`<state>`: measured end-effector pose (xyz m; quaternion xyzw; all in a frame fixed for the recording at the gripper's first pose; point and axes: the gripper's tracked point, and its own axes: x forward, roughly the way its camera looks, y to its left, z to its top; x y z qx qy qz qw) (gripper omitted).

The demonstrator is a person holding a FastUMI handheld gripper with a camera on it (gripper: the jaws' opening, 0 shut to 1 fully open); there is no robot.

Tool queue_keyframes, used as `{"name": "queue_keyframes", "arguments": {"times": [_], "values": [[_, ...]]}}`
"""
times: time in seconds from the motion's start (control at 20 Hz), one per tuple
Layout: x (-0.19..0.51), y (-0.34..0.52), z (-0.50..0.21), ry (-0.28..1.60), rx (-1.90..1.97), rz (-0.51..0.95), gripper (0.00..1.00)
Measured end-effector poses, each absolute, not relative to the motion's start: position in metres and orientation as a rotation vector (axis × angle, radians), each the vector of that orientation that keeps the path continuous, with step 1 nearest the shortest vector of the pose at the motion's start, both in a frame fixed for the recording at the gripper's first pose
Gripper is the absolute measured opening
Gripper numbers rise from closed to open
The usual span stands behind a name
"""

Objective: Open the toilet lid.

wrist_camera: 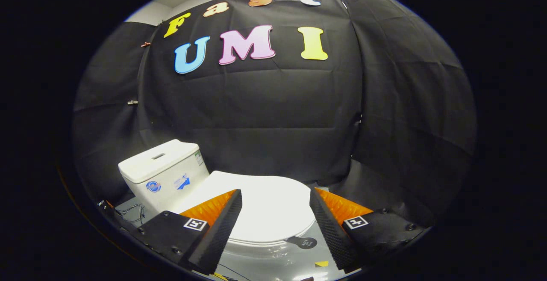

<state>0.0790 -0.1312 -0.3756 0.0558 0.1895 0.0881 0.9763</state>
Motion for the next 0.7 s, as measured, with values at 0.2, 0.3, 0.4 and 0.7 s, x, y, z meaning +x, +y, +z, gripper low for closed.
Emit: {"name": "queue_keyframes", "arguments": {"times": [0.2, 0.3, 0.4, 0.7], "values": [[0.089, -0.145, -0.398, 0.422, 0.182, 0.161, 1.0], [0.094, -0.152, -0.409, 0.452, 0.235, 0.145, 0.99], [0.096, -0.16, -0.42, 0.476, 0.287, 0.132, 0.99], [0.103, -0.178, -0.448, 0.556, 0.463, 0.1, 0.99]]}}
